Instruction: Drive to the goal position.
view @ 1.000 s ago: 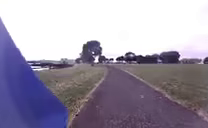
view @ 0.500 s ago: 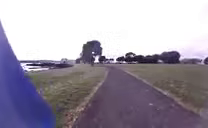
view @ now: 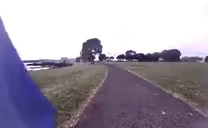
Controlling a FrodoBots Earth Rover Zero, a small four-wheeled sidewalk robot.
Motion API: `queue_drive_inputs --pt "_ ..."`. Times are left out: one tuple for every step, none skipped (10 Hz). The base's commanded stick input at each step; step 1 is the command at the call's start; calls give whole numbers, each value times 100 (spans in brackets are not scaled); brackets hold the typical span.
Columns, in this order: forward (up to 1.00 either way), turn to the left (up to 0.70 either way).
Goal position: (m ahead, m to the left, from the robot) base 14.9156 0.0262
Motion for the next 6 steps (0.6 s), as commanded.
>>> queue_drive_inputs --pt "70 0" --pt "70 0" --pt "70 0" --pt "70 0" --pt "70 0" --pt "70 0"
